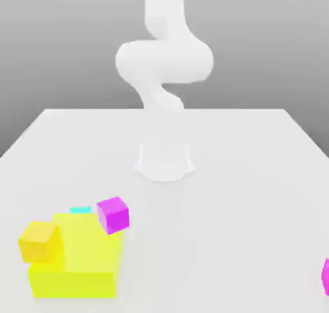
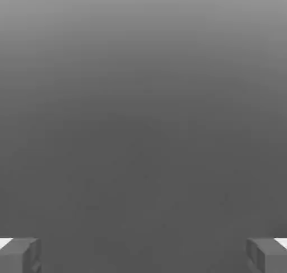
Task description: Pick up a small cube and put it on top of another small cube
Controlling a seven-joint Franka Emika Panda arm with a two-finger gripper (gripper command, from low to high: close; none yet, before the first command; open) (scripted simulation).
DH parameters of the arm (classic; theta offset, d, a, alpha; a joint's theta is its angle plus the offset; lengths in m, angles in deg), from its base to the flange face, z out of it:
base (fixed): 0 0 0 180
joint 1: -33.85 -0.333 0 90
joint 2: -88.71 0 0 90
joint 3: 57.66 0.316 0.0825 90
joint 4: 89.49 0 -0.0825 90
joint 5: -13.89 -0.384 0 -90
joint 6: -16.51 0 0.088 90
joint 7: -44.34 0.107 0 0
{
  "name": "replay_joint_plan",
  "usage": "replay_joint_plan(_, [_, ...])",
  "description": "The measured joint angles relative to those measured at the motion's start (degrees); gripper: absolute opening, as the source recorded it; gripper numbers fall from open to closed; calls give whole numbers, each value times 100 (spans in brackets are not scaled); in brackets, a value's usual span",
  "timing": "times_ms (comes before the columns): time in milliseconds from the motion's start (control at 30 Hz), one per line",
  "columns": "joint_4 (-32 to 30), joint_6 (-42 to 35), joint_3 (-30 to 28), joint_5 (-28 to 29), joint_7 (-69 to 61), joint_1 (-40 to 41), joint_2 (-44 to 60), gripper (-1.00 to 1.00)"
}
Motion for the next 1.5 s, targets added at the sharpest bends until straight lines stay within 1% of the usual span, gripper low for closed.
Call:
replay_joint_plan(300, [143,413,1220,529,1623,303,1864,0])
replay_joint_plan(433, [209,582,1686,910,2440,335,2697,0])
replay_joint_plan(600, [298,771,2102,1461,3509,171,3770,0])
replay_joint_plan(733, [367,931,2150,1838,4321,-203,4617,0])
replay_joint_plan(833, [413,1070,2169,2011,4850,-446,5225,0])
replay_joint_plan(933, [451,1231,2197,2093,5322,-720,5803,0])
replay_joint_plan(1067, [498,1498,2218,2064,5837,-1100,6527,0])
replay_joint_plan(1200, [696,2044,1766,2477,6242,-1539,7352,0])
replay_joint_plan(1233, [727,2126,1690,2543,6293,-1602,7465,-100])
replay_joint_plan(1433, [742,2180,1650,2565,6312,-1637,7522,-100])
replay_joint_plan(1500, [679,2019,1798,2420,6210,-1522,7297,-100])
